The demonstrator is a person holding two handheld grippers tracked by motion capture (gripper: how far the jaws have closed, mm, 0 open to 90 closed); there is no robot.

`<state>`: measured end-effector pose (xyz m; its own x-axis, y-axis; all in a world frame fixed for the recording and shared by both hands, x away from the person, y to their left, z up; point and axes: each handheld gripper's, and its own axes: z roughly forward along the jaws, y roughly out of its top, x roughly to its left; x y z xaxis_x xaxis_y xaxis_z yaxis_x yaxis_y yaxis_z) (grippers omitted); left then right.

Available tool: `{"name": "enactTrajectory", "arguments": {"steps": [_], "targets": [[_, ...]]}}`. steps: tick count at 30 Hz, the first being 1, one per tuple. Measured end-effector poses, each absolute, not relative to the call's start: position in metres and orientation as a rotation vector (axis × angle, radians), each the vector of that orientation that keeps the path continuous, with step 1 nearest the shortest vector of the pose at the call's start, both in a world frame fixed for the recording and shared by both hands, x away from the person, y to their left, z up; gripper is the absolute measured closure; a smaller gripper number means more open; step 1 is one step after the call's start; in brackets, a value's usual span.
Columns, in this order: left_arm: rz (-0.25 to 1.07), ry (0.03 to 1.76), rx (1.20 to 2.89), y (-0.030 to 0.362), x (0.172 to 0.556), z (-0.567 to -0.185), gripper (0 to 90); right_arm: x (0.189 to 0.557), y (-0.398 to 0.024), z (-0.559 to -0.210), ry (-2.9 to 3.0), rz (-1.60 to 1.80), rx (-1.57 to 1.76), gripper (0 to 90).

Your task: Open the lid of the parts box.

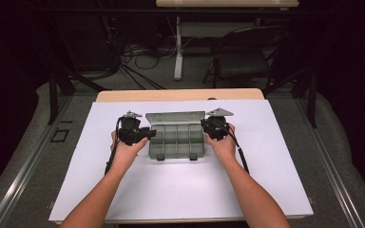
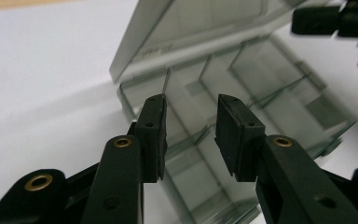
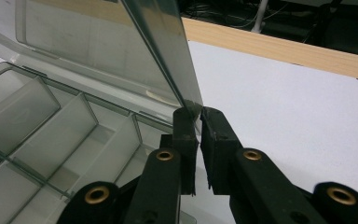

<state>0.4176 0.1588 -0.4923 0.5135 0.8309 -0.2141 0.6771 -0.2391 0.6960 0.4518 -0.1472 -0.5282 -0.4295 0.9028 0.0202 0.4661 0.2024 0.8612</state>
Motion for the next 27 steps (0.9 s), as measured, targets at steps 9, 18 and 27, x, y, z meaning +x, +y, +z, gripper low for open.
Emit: {"name": "enactTrajectory", "arguments": {"steps": [9,18,27], "targets": [[0.222,1.289,2.069,0.158,0.42,-0.511,63.2,0.451,-0.147,-0.528,1.986,1.155,1.28,84.8],[0.241,1.341,2.158,0.147,0.423,-0.537,60.3,0.451,-0.147,-0.529,1.99,1.15,1.284,85.1],[0.302,1.318,2.211,0.141,0.421,-0.545,65.9,0.451,-0.147,-0.53,1.977,1.157,1.299,85.2]]}}
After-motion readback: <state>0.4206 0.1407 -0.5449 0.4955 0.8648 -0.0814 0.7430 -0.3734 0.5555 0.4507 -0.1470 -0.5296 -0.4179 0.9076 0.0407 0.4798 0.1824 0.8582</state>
